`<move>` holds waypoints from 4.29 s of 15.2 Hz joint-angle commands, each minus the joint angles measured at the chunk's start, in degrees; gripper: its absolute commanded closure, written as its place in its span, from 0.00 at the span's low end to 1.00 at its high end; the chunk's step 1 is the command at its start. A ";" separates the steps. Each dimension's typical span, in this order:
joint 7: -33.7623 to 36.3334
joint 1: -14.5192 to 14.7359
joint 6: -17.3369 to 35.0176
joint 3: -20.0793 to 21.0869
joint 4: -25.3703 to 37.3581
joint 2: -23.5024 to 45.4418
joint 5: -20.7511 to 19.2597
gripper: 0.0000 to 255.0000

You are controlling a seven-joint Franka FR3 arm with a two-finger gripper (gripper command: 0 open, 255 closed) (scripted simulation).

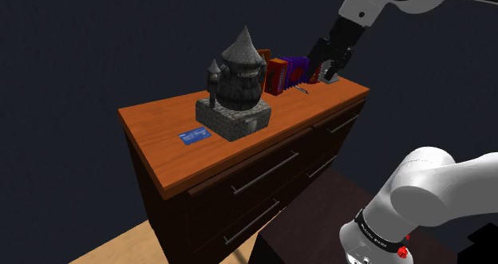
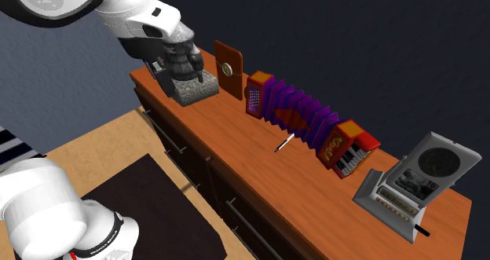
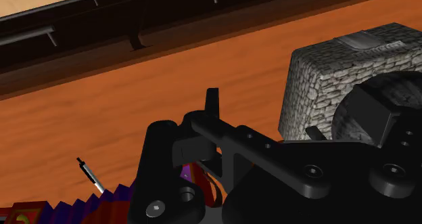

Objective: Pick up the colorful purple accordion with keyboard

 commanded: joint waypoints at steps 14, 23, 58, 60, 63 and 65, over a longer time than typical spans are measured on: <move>19.46 -7.19 2.61 0.03 23.44 29.73 -1.92 0.00; 31.23 -11.31 -2.15 -3.48 43.90 48.73 -2.61 0.00; 42.34 -18.18 -11.16 -8.74 70.27 70.49 -0.03 1.00; 42.39 -18.49 -13.24 -8.72 73.18 71.33 0.14 1.00; 42.50 -19.08 -16.65 -8.65 78.26 72.99 0.49 1.00; 42.59 -19.60 -19.22 -8.58 82.34 74.49 0.80 1.00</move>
